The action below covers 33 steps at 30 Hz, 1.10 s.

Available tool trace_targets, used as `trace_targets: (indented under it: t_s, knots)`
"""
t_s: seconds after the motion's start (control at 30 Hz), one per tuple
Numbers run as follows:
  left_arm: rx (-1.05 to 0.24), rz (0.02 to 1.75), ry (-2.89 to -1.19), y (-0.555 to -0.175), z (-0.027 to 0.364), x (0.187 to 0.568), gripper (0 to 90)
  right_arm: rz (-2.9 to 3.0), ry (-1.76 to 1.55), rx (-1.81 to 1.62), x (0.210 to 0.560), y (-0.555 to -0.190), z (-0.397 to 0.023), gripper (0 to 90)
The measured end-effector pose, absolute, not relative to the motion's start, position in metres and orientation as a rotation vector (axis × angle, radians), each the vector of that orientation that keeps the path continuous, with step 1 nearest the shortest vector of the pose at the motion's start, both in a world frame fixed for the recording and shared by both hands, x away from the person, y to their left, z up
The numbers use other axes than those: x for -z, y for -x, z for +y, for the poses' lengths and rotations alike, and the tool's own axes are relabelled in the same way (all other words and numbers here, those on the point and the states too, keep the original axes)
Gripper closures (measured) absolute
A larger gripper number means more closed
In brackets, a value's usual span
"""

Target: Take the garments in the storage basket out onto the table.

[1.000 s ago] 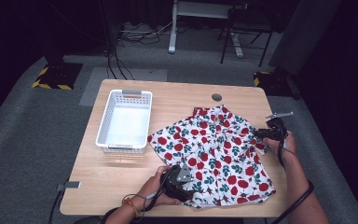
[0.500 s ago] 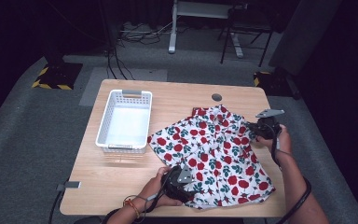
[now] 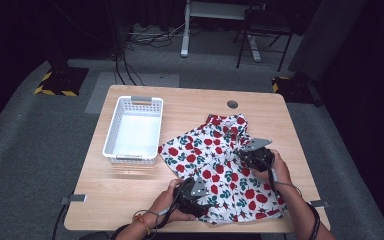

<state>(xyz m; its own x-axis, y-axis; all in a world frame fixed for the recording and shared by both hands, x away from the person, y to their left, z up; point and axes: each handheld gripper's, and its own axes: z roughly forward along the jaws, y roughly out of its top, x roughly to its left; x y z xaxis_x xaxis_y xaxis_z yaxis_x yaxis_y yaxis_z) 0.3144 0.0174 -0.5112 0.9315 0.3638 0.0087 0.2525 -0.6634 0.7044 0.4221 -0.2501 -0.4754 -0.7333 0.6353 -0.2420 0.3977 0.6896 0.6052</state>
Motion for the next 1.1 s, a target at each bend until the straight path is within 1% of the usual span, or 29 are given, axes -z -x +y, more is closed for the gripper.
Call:
trace_targets:
  t_s: [0.1, 0.17, 0.23, 0.33, 0.43, 0.57, 0.73, 0.83, 0.9, 0.97, 1.1]
  knots:
    - [-0.191, 0.435, -2.329, -0.314, 0.017, 0.511, 34.6, 2.481, -0.821, -0.74, 0.485, -0.42, -0.249, 79.1]
    - [-0.191, 0.438, -2.331, -0.314, 0.017, 0.511, 34.6, 2.49, -0.83, -0.733, 0.489, -0.418, -0.249, 75.5]
    - [-0.191, 0.438, -2.331, -0.314, 0.017, 0.511, 34.6, 2.498, -0.833, -0.747, 0.491, -0.417, -0.249, 68.3]
    - [-0.19, 0.437, -2.328, -0.314, 0.017, 0.511, 34.6, 2.501, -0.846, -0.786, 0.484, -0.411, -0.252, 62.3]
    - [-0.19, 0.434, -2.326, -0.314, 0.018, 0.512, 34.6, 2.49, -0.833, -0.828, 0.466, -0.404, -0.261, 55.1]
    - [-0.19, 0.429, -2.329, -0.315, 0.017, 0.511, 34.7, 2.413, -0.861, -0.875, 0.444, -0.401, -0.28, 52.8]
    - [-0.172, 0.401, -2.352, -0.317, 0.018, 0.51, 34.7, 2.311, -0.983, -0.985, 0.425, -0.413, -0.312, 51.2]
    - [-0.163, 0.376, -2.372, -0.318, 0.02, 0.508, 34.7, 2.272, -1.06, -0.944, 0.428, -0.426, -0.323, 51.3]
    - [-0.158, 0.374, -2.377, -0.318, 0.021, 0.508, 34.8, 2.267, -1.094, -0.839, 0.437, -0.437, -0.328, 51.4]
    - [-0.153, 0.364, -2.397, -0.319, 0.024, 0.506, 34.7, 2.251, -1.164, -0.806, 0.449, -0.447, -0.337, 52.4]
    - [-0.139, 0.351, -2.421, -0.32, 0.031, 0.504, 34.8, 2.2, -1.239, -0.803, 0.456, -0.451, -0.351, 52.2]
